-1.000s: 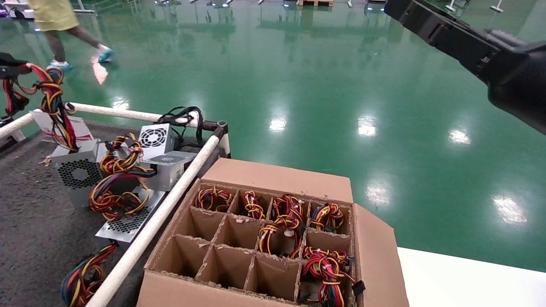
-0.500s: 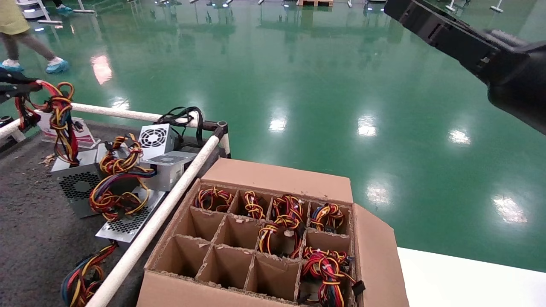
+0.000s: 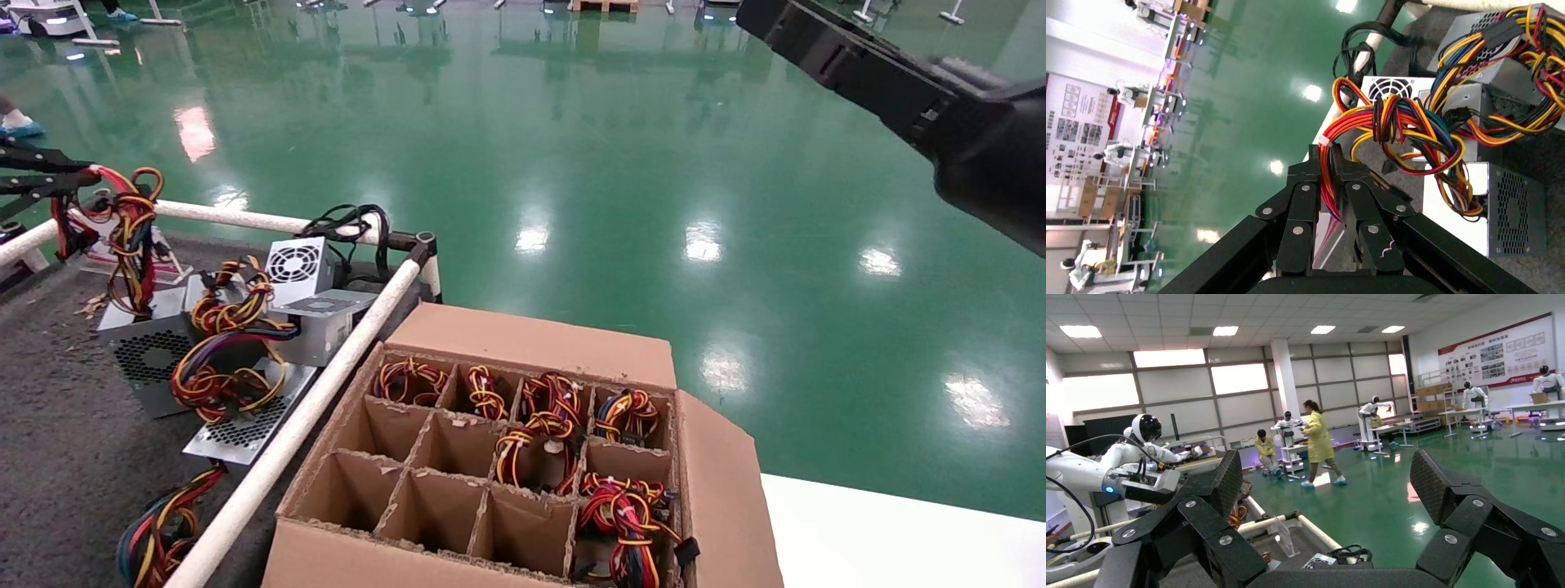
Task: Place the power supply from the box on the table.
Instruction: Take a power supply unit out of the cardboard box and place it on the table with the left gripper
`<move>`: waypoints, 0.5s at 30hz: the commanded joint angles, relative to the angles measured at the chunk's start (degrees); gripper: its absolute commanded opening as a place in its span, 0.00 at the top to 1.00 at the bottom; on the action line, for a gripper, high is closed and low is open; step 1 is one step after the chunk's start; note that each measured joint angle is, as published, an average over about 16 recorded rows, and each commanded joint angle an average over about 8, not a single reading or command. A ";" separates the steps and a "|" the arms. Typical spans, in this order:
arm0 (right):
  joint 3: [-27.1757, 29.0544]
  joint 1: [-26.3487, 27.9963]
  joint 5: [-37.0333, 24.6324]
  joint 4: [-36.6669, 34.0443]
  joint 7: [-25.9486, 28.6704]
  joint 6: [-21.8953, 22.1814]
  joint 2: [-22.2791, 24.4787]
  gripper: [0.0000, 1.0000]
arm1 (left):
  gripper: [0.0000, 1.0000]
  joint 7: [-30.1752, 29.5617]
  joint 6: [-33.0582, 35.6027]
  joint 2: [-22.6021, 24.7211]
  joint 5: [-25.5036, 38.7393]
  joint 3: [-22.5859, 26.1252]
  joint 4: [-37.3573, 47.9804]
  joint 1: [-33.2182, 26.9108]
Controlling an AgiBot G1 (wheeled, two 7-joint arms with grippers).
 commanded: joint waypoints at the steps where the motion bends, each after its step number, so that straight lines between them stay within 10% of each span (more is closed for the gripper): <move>1: 0.00 0.00 0.00 0.00 0.00 0.00 0.00 0.00 | 0.00 -0.15 0.19 -0.06 -0.17 0.08 -0.27 0.08; 15: 0.00 0.00 0.00 0.00 0.00 0.00 0.00 0.00 | 0.00 -1.83 1.43 -0.30 -0.79 1.12 -1.84 0.32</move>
